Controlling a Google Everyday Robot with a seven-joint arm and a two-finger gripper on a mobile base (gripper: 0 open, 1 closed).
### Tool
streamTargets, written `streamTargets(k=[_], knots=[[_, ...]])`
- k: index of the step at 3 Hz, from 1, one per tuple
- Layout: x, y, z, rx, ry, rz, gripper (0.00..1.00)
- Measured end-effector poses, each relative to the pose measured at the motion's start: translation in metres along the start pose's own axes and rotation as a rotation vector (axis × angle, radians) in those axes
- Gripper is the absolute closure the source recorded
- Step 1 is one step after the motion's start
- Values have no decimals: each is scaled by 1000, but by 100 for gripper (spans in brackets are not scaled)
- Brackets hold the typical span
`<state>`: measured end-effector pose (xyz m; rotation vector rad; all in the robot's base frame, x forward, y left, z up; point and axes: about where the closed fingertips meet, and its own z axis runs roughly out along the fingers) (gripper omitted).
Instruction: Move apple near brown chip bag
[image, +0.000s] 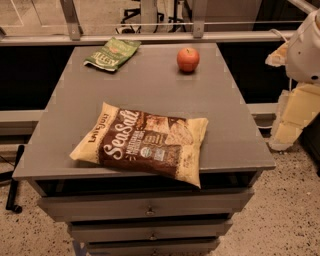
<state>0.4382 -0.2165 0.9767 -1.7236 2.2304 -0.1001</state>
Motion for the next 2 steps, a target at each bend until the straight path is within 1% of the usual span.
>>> streamTargets(k=[1,2], knots=[[-1,-3,1,5,-6,0,0],[-12,-37,20,49,-81,7,0]])
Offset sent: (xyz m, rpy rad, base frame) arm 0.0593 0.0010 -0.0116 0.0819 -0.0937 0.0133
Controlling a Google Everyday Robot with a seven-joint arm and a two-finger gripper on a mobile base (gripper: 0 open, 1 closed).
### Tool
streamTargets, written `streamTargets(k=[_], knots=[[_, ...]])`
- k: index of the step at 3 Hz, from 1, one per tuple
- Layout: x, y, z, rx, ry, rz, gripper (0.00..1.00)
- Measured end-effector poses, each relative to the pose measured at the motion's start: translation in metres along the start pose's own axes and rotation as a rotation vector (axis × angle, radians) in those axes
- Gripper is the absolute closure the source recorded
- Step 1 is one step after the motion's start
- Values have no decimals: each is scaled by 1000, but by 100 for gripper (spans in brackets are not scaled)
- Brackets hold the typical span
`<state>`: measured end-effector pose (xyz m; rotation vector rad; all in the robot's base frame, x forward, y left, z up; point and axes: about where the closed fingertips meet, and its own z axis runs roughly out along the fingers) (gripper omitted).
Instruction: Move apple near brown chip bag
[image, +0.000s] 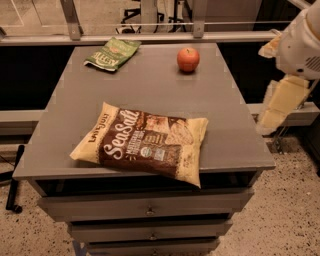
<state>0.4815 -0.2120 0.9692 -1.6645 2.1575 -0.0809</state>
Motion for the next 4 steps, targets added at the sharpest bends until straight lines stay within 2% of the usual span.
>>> streamTargets(k=[1,2,3,4], knots=[[-13,-44,37,52,-92,30,0],[-39,-85,78,84,-222,87,0],[-44,-96,91,96,-252,102,0],[-44,-96,91,96,-252,102,0]])
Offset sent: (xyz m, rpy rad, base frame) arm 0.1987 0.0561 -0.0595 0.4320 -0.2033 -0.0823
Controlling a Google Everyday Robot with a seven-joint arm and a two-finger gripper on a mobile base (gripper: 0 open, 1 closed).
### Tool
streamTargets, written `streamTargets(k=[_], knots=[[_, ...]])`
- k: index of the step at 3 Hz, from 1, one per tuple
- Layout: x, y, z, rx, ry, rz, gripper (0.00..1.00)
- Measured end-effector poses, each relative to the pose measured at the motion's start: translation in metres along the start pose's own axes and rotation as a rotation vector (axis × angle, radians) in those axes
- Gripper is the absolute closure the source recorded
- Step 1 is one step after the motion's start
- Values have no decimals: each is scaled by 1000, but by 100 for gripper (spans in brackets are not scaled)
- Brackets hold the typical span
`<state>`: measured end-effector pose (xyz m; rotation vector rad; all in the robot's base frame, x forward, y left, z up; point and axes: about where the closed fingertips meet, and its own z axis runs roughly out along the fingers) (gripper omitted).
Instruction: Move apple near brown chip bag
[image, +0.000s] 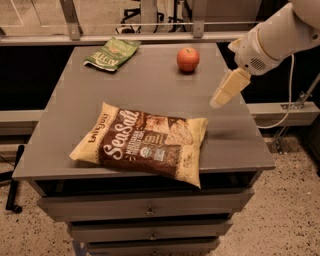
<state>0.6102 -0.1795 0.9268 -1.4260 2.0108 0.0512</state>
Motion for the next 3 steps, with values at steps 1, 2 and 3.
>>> streamTargets(k=[1,2,3], knots=[[-2,-1,2,8,-17,18,0],[-12,-7,23,21,-72,65,0],[-41,-39,52,85,-184,111,0]])
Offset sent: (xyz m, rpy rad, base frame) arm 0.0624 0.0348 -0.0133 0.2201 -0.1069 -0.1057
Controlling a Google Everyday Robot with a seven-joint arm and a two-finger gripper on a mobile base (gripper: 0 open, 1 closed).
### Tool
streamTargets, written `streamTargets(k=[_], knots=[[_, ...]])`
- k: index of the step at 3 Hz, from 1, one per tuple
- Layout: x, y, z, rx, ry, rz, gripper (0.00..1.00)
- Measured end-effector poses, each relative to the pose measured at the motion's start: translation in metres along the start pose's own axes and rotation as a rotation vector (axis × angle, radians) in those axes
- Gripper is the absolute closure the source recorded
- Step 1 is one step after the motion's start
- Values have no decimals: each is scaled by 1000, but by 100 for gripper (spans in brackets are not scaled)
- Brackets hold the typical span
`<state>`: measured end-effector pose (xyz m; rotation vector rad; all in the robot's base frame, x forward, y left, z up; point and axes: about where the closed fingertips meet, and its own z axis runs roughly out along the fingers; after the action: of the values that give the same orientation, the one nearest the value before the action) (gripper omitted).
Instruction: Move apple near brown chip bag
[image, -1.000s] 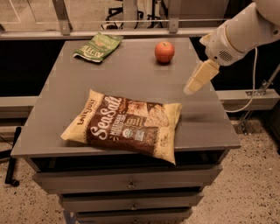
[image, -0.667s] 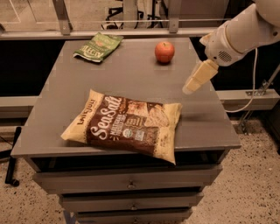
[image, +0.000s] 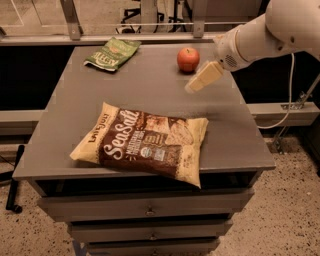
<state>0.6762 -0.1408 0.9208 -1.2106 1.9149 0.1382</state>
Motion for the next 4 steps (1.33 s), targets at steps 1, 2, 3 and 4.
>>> streamTargets(k=[1,2,3,4], knots=[[-13,-19,23,22,-78,52,0],[-18,-39,48,24,-172,135,0],[-15,-60,80,20,-239,199,0],[-10,-82,106,27,-275,228,0]])
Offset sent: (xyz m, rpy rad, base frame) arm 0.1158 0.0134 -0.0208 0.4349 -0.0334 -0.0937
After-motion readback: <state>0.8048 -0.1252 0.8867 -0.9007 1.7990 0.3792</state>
